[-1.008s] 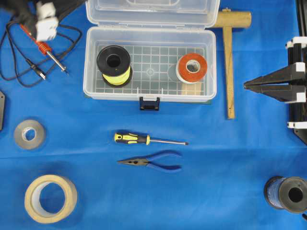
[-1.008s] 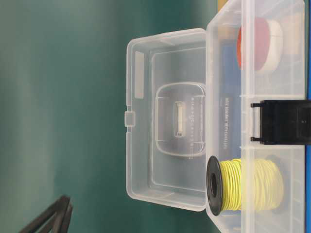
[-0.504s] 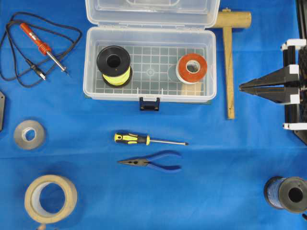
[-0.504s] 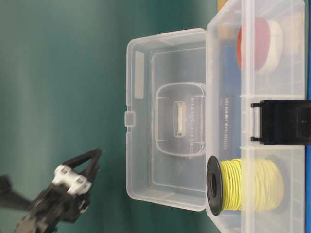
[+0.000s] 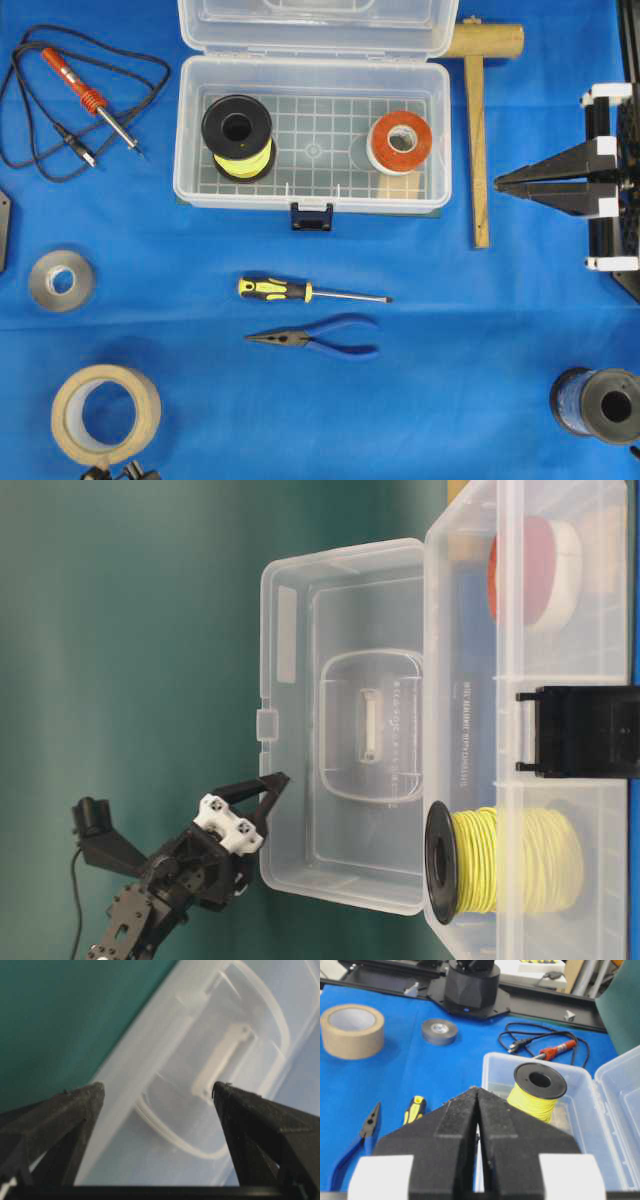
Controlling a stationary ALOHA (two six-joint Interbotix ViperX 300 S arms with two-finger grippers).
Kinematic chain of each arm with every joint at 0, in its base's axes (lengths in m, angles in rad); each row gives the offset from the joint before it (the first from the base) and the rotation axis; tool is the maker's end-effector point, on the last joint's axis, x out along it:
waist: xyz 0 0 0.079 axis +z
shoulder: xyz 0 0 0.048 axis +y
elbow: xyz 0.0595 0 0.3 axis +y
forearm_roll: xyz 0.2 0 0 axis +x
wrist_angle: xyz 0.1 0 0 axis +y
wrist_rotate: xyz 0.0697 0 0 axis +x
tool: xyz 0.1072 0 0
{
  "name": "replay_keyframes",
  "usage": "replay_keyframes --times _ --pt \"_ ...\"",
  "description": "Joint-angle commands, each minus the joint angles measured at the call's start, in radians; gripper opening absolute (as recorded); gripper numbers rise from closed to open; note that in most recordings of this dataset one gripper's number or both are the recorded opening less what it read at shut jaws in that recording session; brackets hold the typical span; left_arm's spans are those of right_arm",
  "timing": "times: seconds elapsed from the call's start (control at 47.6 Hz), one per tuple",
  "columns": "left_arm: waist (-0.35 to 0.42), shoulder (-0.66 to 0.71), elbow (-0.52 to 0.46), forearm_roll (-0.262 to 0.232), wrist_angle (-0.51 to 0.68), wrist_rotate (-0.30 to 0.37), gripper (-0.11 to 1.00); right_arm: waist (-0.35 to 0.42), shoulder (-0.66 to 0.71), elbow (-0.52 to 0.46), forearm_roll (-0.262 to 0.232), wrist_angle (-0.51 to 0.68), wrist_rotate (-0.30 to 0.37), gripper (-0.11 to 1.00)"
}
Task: Close the tool box with the left arm.
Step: 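Push the clear lid forward and down with the left gripper to close it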
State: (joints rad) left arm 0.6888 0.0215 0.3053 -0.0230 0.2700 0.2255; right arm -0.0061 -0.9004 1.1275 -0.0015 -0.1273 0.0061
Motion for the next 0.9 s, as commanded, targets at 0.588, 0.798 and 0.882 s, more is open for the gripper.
replay_keyframes --times 0.588,0.798,0.882 --pt "-0.261 -0.14 0.051 -0.006 0.287 -0.034 0.9 -0.005 0.009 -0.012 0.003 -0.005 0.002 0.0" --pt "-0.348 -0.198 0.069 -0.009 0.359 -0.052 0.9 -0.005 0.009 -0.012 0.003 -0.006 0.002 0.0" --pt "-0.38 -0.224 0.087 -0.014 0.368 -0.054 0.9 -0.005 0.009 -0.012 0.003 -0.006 0.002 0.0"
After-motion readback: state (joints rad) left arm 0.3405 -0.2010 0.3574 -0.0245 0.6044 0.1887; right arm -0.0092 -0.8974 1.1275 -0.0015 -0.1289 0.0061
